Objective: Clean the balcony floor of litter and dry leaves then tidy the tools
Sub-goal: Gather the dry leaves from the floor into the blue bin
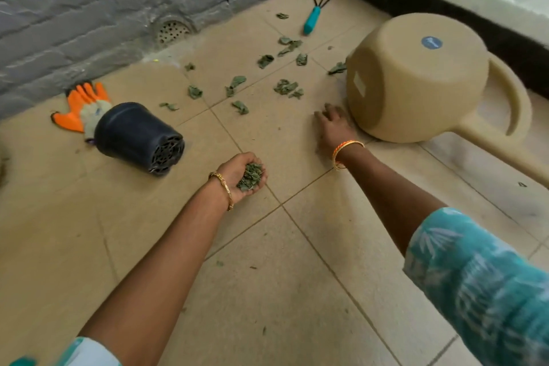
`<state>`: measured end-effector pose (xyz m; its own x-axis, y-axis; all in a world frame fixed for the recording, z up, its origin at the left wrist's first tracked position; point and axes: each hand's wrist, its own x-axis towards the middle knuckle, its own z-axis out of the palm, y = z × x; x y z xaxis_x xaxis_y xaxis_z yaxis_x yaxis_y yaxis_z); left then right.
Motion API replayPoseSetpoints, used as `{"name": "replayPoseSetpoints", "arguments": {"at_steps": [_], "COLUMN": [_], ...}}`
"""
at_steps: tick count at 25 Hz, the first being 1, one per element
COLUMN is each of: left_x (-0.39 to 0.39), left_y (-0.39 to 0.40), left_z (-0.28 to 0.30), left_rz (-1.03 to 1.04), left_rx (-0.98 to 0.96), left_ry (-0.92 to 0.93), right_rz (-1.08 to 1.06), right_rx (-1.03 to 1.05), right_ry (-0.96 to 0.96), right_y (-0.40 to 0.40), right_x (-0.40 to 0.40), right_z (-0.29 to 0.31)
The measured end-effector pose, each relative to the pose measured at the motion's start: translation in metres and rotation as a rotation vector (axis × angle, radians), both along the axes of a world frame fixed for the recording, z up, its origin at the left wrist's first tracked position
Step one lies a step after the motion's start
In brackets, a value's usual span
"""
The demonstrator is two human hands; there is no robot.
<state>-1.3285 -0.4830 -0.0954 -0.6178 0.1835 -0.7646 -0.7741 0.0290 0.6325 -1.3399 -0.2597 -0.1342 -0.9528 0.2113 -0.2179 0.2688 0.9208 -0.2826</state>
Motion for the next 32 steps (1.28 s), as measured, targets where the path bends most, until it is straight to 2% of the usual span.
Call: {"name": "replayPoseSetpoints", "arguments": {"at_steps": [3, 5, 8, 11, 13, 15, 16, 17, 18, 19, 21, 24, 26, 27, 29, 30, 32], "left_x": [0.004, 0.007, 0.012, 0.012, 0.012, 0.012, 0.012, 0.011, 0.009, 0.008, 0.008, -0.001, -0.015, -0.025, -0.039, -0.045, -0.061], "left_y": [0.006, 0.009, 0.023, 0.042, 0.058, 0.079, 0.093, 0.107, 0.122, 0.135, 0.155, 0.165, 0.162, 0.16, 0.157, 0.156, 0.157], "left_z": [-0.006, -0.003, 0.012, 0.03, 0.041, 0.049, 0.052, 0.052, 0.052, 0.048, 0.039, 0.029, 0.027, 0.024, 0.017, 0.012, 0.006], "left_rz": [-0.044, -0.053, -0.079, -0.107, -0.148, -0.227, -0.256, -0.263, -0.247, -0.23, -0.203, -0.169, -0.162, -0.165, -0.186, -0.203, -0.235], "left_rx": [-0.06, -0.078, -0.077, -0.041, -0.035, -0.051, -0.043, -0.031, -0.029, -0.019, -0.012, -0.023, 0.014, 0.029, 0.047, 0.053, 0.095], "left_ry": [-0.006, -0.004, 0.033, 0.072, 0.09, 0.122, 0.133, 0.149, 0.165, 0.174, 0.18, 0.173, 0.139, 0.123, 0.085, 0.073, 0.048], "right_rz": [0.02, 0.026, -0.02, -0.355, -0.612, -0.726, -0.732, -0.738, -0.754, -0.769, -0.71, -0.401, -0.157, -0.041, 0.06, 0.035, -0.064], "right_rx": [0.116, 0.182, 0.054, -0.368, -0.845, -1.365, -1.519, -1.573, -1.545, -1.431, -1.025, -0.416, -0.136, 0.071, 0.387, 0.468, 0.547], "right_ry": [0.258, 0.353, 0.377, 0.403, 0.454, 0.407, 0.367, 0.354, 0.381, 0.435, 0.505, 0.496, 0.622, 0.641, 0.488, 0.375, 0.295], "right_y": [-0.004, -0.009, -0.005, -0.001, -0.002, -0.005, -0.005, -0.002, 0.001, 0.005, 0.018, 0.023, 0.015, 0.013, 0.017, 0.022, 0.033], "right_x": [0.01, 0.018, 0.02, 0.035, 0.053, 0.07, 0.076, 0.08, 0.082, 0.083, 0.084, 0.085, 0.067, 0.052, 0.023, 0.014, 0.006], "right_z": [-0.017, -0.019, -0.005, 0.015, 0.031, 0.047, 0.054, 0.06, 0.065, 0.068, 0.069, 0.081, 0.097, 0.102, 0.106, 0.106, 0.1]}}
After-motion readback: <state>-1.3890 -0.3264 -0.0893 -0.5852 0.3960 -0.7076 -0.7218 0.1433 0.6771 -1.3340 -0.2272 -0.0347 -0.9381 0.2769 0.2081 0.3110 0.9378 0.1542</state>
